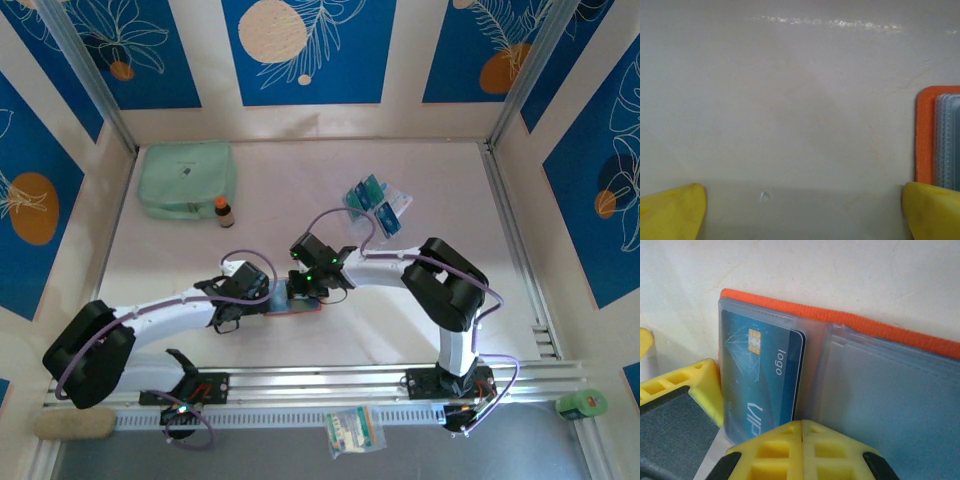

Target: Put the credit cards into the card holder

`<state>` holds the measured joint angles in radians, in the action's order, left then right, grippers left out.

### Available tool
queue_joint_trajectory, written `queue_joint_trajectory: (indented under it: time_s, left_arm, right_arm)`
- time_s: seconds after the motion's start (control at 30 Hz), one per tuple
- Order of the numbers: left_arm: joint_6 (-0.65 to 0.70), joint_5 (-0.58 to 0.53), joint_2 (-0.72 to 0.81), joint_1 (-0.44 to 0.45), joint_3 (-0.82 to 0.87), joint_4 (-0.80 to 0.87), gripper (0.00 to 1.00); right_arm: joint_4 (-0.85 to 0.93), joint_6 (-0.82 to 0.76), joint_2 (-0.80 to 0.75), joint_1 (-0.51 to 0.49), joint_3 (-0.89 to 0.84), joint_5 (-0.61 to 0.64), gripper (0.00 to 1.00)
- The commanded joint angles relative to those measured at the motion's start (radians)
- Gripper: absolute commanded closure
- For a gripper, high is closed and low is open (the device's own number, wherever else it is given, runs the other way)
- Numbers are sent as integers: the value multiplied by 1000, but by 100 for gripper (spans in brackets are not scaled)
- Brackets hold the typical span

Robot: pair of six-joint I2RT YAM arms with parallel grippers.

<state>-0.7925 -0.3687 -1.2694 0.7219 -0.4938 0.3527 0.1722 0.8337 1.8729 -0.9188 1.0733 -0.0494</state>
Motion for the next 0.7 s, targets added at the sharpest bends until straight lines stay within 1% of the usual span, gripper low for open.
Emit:
queue_joint_trajectory:
  time_s: [0.0, 0.23, 0.47, 0.67]
  left_arm:
    - [-14, 6, -3, -9, 25, -9, 0]
    - [-11, 7, 33, -8, 7, 1, 0]
    - [-2, 9, 64, -9, -23, 22, 0]
    - [4, -1, 117, -15, -49, 47, 0]
  right_arm:
    - [57, -28, 30, -28, 40, -3, 95]
    - [144, -53, 41, -61, 82, 49, 96]
    - [161, -60, 16, -54, 83, 63, 96]
    - [168, -64, -48, -35, 70, 62, 95]
